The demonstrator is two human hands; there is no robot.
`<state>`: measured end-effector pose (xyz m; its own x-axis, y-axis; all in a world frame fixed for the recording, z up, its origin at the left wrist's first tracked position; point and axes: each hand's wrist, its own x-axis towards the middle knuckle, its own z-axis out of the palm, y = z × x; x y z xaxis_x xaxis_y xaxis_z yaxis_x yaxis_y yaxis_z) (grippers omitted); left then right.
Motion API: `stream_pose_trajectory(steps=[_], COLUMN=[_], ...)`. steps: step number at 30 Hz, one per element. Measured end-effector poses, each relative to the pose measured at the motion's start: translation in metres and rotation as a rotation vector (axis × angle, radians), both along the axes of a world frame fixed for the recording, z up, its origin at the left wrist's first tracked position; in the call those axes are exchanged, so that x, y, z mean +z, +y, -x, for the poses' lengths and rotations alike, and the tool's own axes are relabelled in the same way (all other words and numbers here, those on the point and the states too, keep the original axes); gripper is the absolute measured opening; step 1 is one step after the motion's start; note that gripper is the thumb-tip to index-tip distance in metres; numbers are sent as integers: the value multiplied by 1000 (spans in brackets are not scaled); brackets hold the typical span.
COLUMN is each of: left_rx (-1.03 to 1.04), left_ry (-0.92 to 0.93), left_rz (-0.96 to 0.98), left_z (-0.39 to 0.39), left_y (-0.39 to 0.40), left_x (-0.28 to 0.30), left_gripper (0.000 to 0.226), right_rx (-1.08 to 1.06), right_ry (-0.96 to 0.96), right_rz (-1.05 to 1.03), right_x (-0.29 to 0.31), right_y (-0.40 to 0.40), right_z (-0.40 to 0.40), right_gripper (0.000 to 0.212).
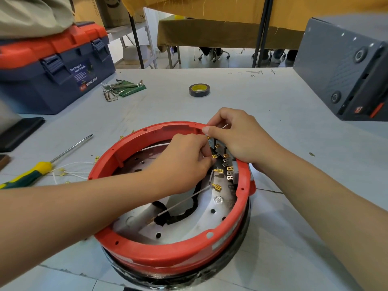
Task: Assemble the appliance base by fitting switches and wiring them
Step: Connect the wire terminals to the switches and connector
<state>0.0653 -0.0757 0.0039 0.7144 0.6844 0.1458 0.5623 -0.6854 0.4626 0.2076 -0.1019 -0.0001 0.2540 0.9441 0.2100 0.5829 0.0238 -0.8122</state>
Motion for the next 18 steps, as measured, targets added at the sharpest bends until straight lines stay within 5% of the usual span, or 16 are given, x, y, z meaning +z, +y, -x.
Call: stream_pose_trajectory(steps=[18], left_rx=[47], left_ry=[-6], left_rz=[3], left_z=[-7], left_y=[-5], left_x=[1], left_gripper=[24], right_rx=[-30], right_ry=[-6], right_rz=[-10], right_x=[0], right_y=[-1], right_z=[2], right_gripper=[11])
